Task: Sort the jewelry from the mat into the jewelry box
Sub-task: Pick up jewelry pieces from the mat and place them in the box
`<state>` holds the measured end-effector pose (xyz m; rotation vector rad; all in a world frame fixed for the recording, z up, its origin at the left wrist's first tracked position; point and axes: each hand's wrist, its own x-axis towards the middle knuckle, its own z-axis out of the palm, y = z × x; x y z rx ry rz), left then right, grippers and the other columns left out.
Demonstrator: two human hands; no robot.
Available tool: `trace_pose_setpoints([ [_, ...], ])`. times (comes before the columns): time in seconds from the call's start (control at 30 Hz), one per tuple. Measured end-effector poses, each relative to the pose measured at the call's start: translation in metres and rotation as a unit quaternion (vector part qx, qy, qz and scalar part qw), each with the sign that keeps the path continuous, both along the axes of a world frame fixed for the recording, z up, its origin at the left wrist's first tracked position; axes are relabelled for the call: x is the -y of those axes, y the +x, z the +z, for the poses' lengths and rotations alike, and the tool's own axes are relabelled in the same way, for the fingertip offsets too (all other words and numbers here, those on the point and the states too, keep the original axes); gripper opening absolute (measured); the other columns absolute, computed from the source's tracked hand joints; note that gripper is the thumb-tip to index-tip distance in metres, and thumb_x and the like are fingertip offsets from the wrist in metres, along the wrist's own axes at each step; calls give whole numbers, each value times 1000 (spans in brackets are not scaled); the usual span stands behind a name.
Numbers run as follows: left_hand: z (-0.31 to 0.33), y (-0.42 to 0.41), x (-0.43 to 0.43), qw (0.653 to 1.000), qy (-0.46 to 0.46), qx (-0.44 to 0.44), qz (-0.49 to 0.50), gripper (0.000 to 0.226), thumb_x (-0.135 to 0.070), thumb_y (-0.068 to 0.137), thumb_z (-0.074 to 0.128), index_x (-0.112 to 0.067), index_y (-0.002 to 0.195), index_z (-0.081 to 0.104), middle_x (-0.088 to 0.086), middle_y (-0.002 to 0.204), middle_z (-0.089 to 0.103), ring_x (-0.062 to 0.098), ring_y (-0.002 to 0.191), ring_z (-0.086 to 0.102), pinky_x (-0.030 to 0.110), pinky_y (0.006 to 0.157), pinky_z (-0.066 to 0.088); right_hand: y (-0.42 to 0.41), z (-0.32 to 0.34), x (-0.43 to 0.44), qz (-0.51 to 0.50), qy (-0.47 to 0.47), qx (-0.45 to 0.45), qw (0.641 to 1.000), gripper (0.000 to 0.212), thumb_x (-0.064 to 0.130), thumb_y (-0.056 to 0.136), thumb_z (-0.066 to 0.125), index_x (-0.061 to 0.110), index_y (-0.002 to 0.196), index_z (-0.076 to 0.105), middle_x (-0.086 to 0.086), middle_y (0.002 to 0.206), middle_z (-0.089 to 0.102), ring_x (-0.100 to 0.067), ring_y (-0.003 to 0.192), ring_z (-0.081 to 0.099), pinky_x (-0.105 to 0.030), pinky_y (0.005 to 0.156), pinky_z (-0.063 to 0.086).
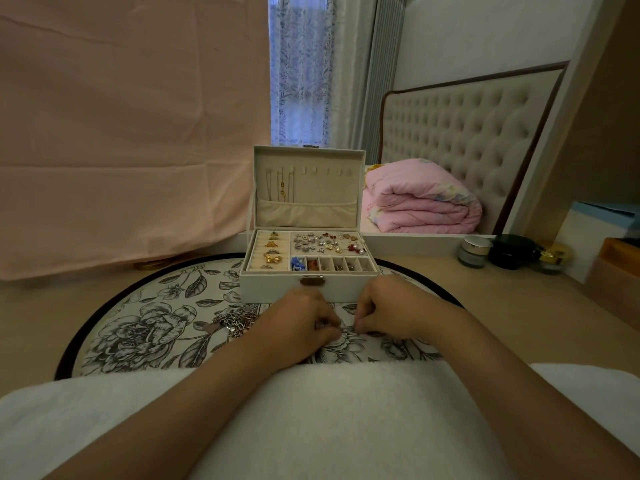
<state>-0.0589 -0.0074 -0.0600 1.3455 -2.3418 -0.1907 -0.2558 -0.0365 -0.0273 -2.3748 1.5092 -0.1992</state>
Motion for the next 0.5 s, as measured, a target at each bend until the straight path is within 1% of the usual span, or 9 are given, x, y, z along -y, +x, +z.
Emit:
trace_pose_setpoints([
  [0.07,-3,0,1,1000,-1,-30,-4,12,-32,89,70,-26,96,77,-16,90,59,-1,84,51,18,76,41,-1,-2,1,3,16,12,1000,7,27,88,74,23,90,80,8,87,76,-5,82,69,-30,82,59],
  [0.17,-1,1,2,996,32,-80,21,10,-25,95,61,-22,93,71,-16,85,60,-2,77,55,13,69,43,-3,-7,3,-1,20,61,998,10,29,92,69,23,89,76,6,89,74,-8,84,68,-34,85,58],
  [0.23,2,3,2,984,78,-156,37,14,-24,101,51,-19,95,63,-10,84,66,0,75,60,16,70,48,-2,-8,4,-15,33,147,988,9,26,94,67,21,88,73,3,91,74,-10,86,67,-35,87,56],
  [0.27,5,4,2,971,111,-206,39,17,-23,103,46,-17,95,59,-7,82,68,3,72,62,20,69,51,-1,-8,4,-20,47,202,978,9,24,95,66,20,88,71,2,92,74,-11,87,68,-34,87,55],
  [0.3,7,5,2,956,143,-255,38,19,-23,105,42,-15,93,56,-5,79,68,9,69,64,24,67,54,0,-8,3,-21,69,260,963,10,21,96,64,17,88,70,0,94,75,-12,89,68,-34,88,55],
  [0.33,9,5,3,941,167,-292,38,21,-23,106,40,-14,92,53,-4,75,66,14,63,62,27,60,53,2,-8,1,-17,99,314,944,11,17,98,61,14,90,67,-3,95,76,-14,90,70,-34,87,54],
  [0.4,14,4,2,923,186,-335,41,20,-23,106,40,-15,91,50,-2,67,56,12,53,51,27,51,45,6,-7,-3,0,166,395,904,12,10,102,53,7,94,62,-11,89,75,-21,84,71,-36,83,56],
  [0.47,18,7,3,929,167,-327,48,18,-24,104,44,-20,89,52,-5,66,52,7,53,44,25,53,40,9,-6,-5,10,207,421,883,14,8,103,49,7,93,58,-10,74,68,-24,66,64,-39,70,54],
  [0.5,21,9,3,938,151,-309,49,16,-25,103,47,-22,90,55,-7,69,53,6,56,46,24,57,42,10,-4,-6,12,216,424,880,15,9,103,49,9,90,58,-9,69,63,-20,56,55,-36,60,50],
])
